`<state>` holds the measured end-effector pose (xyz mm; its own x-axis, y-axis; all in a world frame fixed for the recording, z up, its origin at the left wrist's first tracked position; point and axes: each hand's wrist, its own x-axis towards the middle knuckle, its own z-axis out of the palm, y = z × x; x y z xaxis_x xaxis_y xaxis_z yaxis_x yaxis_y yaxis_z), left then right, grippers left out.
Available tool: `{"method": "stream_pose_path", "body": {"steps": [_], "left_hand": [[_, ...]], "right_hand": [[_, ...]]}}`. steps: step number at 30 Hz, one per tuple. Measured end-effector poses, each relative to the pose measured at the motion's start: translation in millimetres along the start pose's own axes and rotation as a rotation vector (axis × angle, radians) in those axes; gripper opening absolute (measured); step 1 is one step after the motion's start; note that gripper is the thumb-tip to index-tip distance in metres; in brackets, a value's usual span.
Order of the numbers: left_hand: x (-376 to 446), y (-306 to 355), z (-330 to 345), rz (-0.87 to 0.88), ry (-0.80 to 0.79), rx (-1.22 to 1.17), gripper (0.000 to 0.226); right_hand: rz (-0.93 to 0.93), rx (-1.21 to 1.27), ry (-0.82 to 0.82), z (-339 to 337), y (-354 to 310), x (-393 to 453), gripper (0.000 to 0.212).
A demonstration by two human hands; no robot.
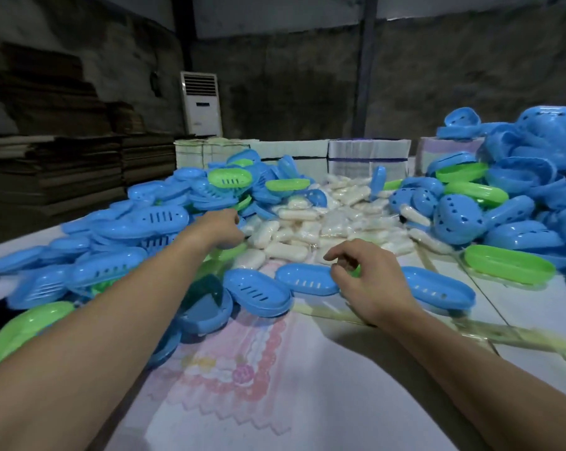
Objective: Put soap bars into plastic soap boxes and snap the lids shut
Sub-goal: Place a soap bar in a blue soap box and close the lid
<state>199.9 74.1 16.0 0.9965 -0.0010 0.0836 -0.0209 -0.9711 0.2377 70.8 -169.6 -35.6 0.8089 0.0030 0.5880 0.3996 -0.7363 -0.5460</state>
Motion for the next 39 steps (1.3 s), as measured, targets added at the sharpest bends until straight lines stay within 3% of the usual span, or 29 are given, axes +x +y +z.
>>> {"method": "stream_pose_path", "body": {"steps": [7, 12, 18, 21, 26, 33, 39], "left_hand": [[19, -47, 7, -0.115, -0.02, 0.247, 0.027], [27, -47, 14, -0.096, 0.048, 0.217, 0.015], [25, -41, 16, -0.126, 0.152, -0.087, 0.024], [23, -44, 17, -0.136, 0.251, -0.29, 0.007], [15, -50, 16, -0.165, 0.344, -0.429, 0.024], [12, -40, 10, -0.099, 0.452, -0.22, 0.03], [6, -35, 0, 0.134, 0.592, -0.153, 0.059]], "right_hand": [[-0.08, -0.046, -0.019, 4, 0, 0, 0.022], [-0.069, -0.011, -0.056, 3, 1, -1, 0.026], [-0.047, -0.006, -0.058, 2, 2, -2, 0.024], [-0.033, -0.002, -0.059, 1, 2, -1, 0.025], [0.0, 0.016, -0.044, -1, 3, 1, 0.025], [0.025, -0.003, -0.038, -3, 6, 3, 0.022], [0.035, 0.055, 0.008, -4, 10, 3, 0.031]]}}
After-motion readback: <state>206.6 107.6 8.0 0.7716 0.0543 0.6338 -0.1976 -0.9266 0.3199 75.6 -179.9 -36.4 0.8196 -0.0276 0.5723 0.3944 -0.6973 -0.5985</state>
